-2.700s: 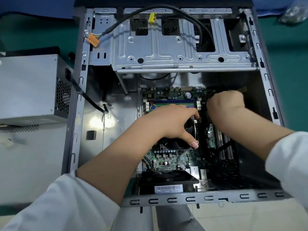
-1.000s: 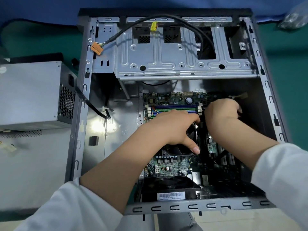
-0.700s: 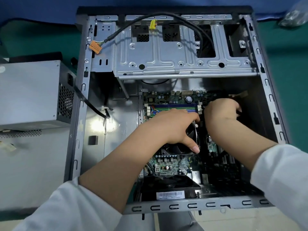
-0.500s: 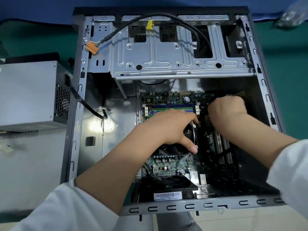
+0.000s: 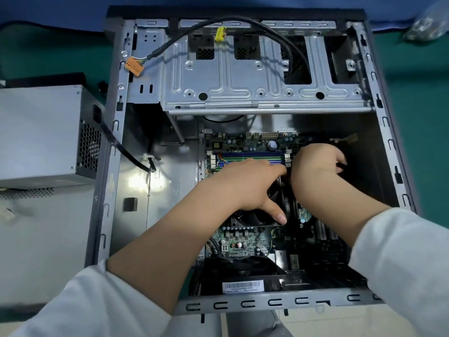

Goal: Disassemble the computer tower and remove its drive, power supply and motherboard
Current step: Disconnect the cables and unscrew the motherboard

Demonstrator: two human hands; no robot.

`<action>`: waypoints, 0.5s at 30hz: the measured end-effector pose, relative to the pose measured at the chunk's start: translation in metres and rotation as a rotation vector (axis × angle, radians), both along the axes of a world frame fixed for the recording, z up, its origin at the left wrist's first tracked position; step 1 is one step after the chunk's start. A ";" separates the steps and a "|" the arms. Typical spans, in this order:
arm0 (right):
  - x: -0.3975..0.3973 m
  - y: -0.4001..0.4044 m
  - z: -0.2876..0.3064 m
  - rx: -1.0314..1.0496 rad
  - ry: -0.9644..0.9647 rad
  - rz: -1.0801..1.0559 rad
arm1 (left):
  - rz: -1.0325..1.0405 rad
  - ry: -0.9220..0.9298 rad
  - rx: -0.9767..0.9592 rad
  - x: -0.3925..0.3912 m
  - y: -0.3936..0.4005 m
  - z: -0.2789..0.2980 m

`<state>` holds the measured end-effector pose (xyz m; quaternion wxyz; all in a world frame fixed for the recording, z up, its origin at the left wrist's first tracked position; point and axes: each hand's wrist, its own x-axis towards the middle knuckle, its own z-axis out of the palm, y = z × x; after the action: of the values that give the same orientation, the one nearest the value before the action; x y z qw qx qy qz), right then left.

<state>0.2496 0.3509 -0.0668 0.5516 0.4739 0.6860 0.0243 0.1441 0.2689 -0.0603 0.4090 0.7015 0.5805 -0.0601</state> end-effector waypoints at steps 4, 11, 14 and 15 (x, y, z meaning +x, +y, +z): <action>0.015 -0.005 0.012 0.095 0.180 0.124 | 0.011 -0.022 -0.019 0.002 0.001 0.000; 0.017 -0.009 0.024 0.066 0.328 -0.099 | 0.002 -0.013 -0.026 0.001 0.001 0.003; 0.007 0.002 0.020 -0.049 0.283 -0.106 | -0.013 0.001 -0.027 0.001 0.001 0.004; 0.005 0.005 0.018 -0.065 0.256 -0.100 | -0.017 0.005 -0.027 0.001 0.001 0.004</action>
<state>0.2541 0.3556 -0.0483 0.4751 0.4886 0.7267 -0.0859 0.1452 0.2695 -0.0560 0.4165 0.7008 0.5746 -0.0730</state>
